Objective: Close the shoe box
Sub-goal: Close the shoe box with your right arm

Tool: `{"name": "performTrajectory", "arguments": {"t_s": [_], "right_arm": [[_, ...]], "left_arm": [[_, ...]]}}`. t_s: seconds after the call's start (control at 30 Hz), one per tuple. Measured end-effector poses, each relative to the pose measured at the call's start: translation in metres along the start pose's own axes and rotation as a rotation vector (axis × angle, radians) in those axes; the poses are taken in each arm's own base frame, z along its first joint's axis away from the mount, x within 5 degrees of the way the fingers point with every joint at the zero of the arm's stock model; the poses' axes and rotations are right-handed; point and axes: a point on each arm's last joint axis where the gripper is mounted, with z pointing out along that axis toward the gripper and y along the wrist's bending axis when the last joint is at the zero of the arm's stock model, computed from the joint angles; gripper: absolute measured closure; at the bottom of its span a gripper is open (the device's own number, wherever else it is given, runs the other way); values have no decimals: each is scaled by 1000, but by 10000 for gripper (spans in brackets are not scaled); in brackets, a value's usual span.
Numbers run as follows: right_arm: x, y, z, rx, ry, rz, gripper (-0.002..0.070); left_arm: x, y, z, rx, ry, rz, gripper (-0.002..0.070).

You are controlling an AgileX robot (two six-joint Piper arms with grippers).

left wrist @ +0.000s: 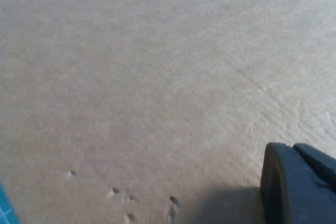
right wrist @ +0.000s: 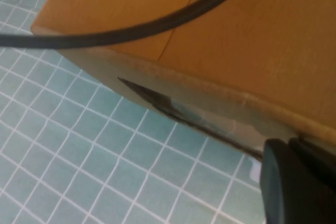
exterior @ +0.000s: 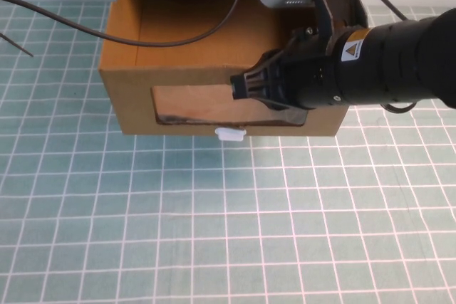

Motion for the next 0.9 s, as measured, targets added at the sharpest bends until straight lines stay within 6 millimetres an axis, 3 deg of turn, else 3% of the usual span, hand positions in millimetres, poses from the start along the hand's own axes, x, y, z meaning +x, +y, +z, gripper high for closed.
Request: {"name": "performTrajectory", "arguments": {"t_s": [0.47,0.73,0.9], "right_arm": [[-26,-36,-7,91,-206,53,687],[-35,-41,14,92,-160,61,687],[-45,-34,8,63,-143,6,687]], "left_arm": [[0,-1,0,6,5,-3,680],[0,-1,0,7,7,-8,680],[0,-1,-1,7,6,-9,680]]}}
